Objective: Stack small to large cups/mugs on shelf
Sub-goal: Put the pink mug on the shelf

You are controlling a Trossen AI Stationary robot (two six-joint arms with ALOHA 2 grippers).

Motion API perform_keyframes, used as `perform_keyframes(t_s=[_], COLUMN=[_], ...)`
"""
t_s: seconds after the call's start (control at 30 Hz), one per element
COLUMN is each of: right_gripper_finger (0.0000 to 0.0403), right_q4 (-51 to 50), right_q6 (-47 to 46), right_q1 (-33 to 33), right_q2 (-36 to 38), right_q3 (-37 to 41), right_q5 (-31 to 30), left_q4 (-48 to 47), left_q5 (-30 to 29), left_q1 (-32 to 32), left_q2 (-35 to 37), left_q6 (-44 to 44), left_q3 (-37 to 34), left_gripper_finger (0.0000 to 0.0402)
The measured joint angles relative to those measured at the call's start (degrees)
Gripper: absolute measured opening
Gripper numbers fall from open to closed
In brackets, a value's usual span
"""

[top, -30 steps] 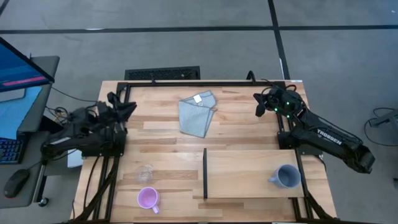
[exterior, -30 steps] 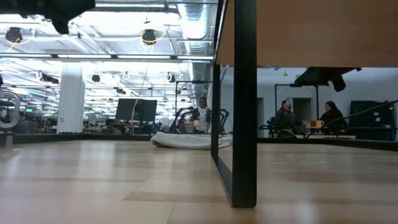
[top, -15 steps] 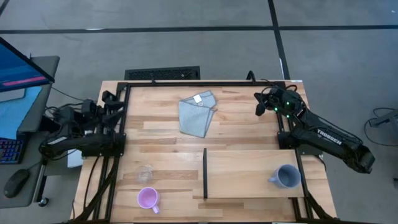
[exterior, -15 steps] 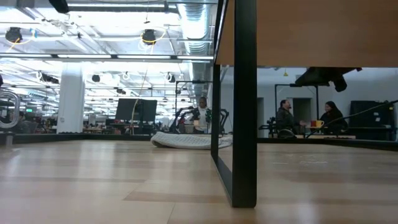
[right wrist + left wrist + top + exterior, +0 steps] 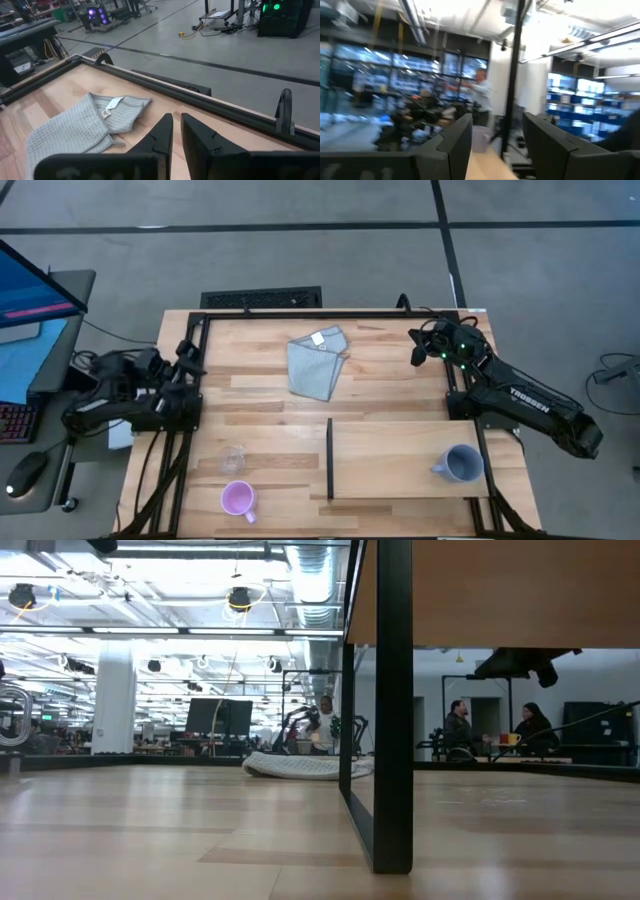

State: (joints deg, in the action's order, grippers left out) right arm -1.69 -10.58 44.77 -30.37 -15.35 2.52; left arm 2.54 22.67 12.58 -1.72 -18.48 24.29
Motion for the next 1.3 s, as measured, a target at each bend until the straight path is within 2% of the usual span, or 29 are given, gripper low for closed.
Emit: perform_keyframes(t_s=[0.23,0.3,0.53,0.7,0.87,0.97,1.17,1.3], right_gripper_finger=[0.0059,0.0059,0.0059,0.0059,0.0059,0.0059,0.0059,0.0059], right_q4=[0.0,0.0,0.0,0.0,0.0,0.0,0.0,0.0], right_q6=[-0.08,-0.07,-0.07,-0.18,-2.8,-2.97,-2.97,-2.64], right_q1=[0.0,0.0,0.0,0.0,0.0,0.0,0.0,0.0], right_q2=[0.0,0.0,0.0,0.0,0.0,0.0,0.0,0.0], right_q3=[0.0,-0.02,-0.02,-0.02,-0.02,-0.02,-0.02,-0.02], right_q5=[0.0,0.0,0.0,0.0,0.0,0.0,0.01,0.02], left_q4=[-0.75,-3.46,-26.67,-28.79,-28.89,-30.19,-40.19,-39.25], left_q5=[8.09,10.02,9.46,11.88,12.77,9.0,-8.05,-15.34], left_q1=[0.0,0.0,0.0,-1.07,-5.33,-9.36,-20.01,-27.66], left_q2=[-6.46,-8.19,-15.64,-21.27,-25.54,-27.15,-30.35,-33.66], left_q6=[-1.6,-1.48,1.19,1.06,-1.11,-1.71,-3.11,-5.24], left_q3=[4.17,6.54,15.09,18.11,20.77,22.42,26.49,27.92], left_gripper_finger=[0.0164,0.0164,0.0164,0.0164,0.0164,0.0164,0.014,0.0112])
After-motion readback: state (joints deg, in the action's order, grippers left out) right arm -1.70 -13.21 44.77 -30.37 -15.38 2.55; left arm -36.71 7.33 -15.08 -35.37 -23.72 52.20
